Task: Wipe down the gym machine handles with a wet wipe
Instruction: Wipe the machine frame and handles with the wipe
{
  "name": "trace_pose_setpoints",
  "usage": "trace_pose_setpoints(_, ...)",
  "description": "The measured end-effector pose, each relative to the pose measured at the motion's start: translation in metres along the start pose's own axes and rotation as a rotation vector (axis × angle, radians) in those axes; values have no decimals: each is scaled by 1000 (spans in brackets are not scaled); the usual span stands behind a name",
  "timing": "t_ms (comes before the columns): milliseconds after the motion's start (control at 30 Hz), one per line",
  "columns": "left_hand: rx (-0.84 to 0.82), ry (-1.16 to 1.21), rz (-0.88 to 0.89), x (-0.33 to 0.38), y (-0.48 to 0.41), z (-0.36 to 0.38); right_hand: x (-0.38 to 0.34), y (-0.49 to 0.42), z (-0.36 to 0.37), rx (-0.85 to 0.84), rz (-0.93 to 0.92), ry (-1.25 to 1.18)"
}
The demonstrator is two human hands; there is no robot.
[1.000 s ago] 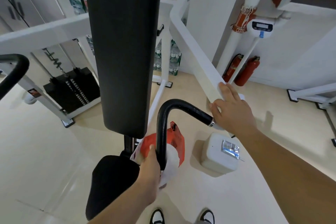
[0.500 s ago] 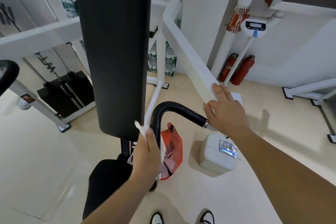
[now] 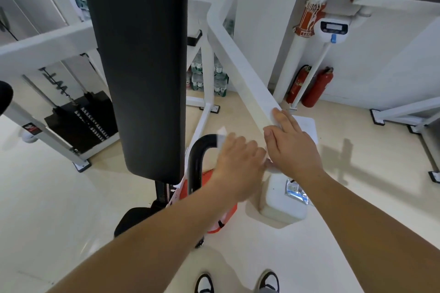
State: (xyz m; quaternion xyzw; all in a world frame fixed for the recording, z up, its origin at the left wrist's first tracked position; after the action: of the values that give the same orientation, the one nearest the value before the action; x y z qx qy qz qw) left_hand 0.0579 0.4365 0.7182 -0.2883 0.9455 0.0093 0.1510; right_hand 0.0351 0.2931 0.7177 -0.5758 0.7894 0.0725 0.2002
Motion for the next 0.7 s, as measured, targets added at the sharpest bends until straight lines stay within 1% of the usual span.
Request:
trace_pose_setpoints(33, 4, 19, 77, 14, 2, -2, -1, 0, -1, -16, 10, -2)
trace_pose_setpoints(100, 34, 90, 155, 22, 7, 2, -2, 3, -3, -31, 17, -11)
trace_pose_setpoints(133, 66, 65, 177, 14, 8, 4, -2, 3, -3, -30, 17, -18)
trace_pose_setpoints(200, 82, 7, 142, -18, 12, 5, -1, 4, -3, -17, 10, -27)
trace_pose_setpoints(300, 42, 45, -102, -69, 19, -1, -1, 4, -1, 8, 0, -14)
trace_pose_setpoints(433, -29, 169, -409, -66, 19, -10, -2, 2, 0, 35, -27, 30)
trace_pose_setpoints(500, 4, 307, -566, -67, 17, -9, 0, 2, 3, 57, -41, 49)
trace_pose_setpoints(567, 21, 503, -724, -71, 28, -1, 1, 3, 6, 64, -49, 68)
trace_pose_setpoints(633, 45, 679, -901, -67, 54, 8, 1, 3, 7, 76, -61, 99)
trace_pose_setpoints(700, 56, 835, -1070, -48, 84, 19, 0, 3, 6, 75, -79, 131)
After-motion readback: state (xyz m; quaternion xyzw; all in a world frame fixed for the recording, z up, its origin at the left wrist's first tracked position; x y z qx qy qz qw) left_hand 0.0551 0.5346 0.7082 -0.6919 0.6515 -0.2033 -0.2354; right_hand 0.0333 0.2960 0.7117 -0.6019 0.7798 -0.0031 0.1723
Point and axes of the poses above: each hand's wrist, its own y-axis away from the middle knuckle, its own z-axis out of the palm, x = y × z, the point moved 4 cm from there along -y, towards the middle knuckle, and after that the axes turned 10 degrees about -y, right-handed, at the moved point
